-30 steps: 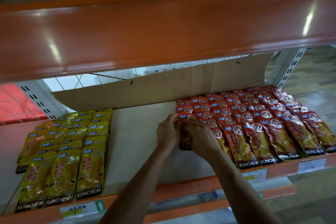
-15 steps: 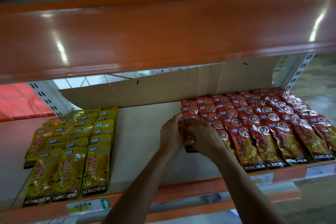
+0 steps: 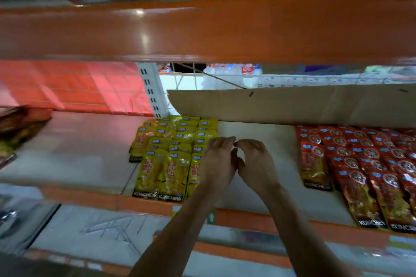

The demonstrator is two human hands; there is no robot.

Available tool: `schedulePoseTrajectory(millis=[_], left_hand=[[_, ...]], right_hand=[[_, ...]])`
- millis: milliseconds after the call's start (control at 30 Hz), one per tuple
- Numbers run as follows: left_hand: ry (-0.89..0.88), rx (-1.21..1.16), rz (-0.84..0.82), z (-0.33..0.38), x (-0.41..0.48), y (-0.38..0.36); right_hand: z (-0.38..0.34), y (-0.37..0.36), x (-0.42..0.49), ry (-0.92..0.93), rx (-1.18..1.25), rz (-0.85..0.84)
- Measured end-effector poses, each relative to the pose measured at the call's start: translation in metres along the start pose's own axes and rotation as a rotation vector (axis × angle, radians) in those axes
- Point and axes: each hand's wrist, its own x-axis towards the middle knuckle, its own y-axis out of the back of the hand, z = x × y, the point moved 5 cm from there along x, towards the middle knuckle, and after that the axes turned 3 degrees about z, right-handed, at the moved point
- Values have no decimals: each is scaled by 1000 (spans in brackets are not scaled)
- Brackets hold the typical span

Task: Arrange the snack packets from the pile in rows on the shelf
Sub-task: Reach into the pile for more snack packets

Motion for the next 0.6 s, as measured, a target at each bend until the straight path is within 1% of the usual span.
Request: schedulePoseTrajectory(millis=[67, 233, 400, 600], left_hand=[[17, 44, 48, -30, -6, 31], [69, 146, 87, -116, -28, 107], [190, 205, 186, -200, -60, 181], [357, 300, 221, -291, -92, 240]], right_hand=[[-39, -20, 2, 23, 40, -10], [-135, -76, 3, 94, 55, -60], [-226, -136, 0, 125, 116, -133], [-310, -200, -3, 191, 155, -273]])
